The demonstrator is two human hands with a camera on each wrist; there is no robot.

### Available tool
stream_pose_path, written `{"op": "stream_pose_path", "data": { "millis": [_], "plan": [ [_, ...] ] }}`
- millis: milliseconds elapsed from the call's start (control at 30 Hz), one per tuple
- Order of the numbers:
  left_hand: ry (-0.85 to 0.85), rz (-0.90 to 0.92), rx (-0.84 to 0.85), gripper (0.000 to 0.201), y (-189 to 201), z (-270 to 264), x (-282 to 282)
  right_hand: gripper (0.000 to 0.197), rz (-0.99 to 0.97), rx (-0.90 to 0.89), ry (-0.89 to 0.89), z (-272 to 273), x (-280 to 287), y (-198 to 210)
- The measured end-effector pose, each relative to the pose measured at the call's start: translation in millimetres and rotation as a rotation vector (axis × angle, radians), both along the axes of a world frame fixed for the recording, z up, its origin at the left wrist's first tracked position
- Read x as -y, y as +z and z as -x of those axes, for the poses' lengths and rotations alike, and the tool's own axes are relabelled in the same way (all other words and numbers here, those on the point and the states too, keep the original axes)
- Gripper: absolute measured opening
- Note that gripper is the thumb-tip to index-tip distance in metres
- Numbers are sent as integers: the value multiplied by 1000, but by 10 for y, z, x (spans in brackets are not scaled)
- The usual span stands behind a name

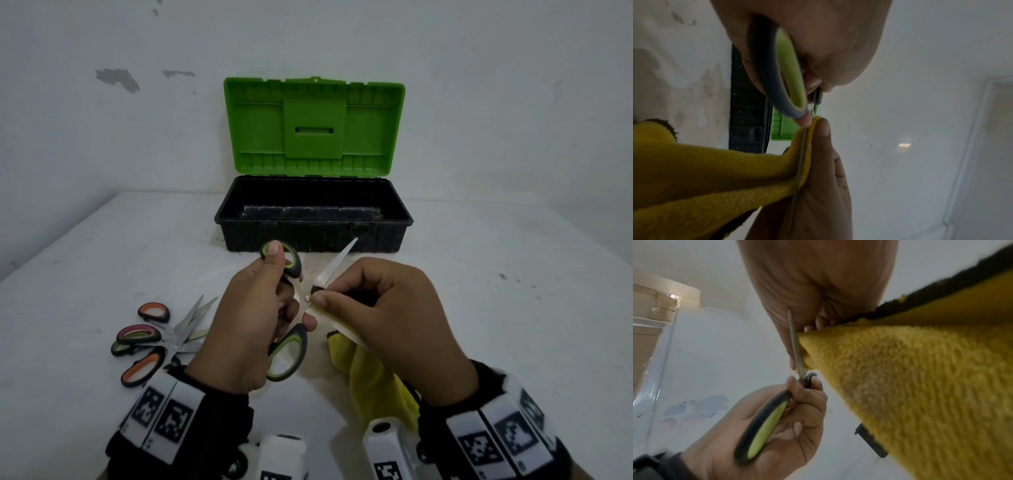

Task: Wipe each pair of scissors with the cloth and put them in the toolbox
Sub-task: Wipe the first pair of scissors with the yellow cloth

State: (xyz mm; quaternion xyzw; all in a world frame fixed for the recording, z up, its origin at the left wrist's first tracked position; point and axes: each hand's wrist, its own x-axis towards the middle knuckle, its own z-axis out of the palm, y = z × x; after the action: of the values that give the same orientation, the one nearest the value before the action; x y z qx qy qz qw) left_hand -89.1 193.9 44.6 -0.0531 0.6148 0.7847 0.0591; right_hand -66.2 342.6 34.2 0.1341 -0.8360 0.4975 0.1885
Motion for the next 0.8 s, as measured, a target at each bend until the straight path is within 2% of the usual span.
{"op": "stream_pose_path", "data": {
  "millis": [133,267,400,567,800],
  "plan": [
    [-19,1,15,46,-5,-19,-22,16,-19,30,-38,2,-23,39],
    [-26,-10,69,48,8,-16,-39,17,23,-24,-104,49,-59,51],
    [-42,26,100,49,-12,2,-12,18,21,-2,-84,8,-23,44],
    [-54,49,109,47,-4,13,-17,17,202,11,-123,93,-127,85],
    [-52,24,109,49,-1,-2,-13,18,247,59,-75,90,-135,89]
  ]
}}
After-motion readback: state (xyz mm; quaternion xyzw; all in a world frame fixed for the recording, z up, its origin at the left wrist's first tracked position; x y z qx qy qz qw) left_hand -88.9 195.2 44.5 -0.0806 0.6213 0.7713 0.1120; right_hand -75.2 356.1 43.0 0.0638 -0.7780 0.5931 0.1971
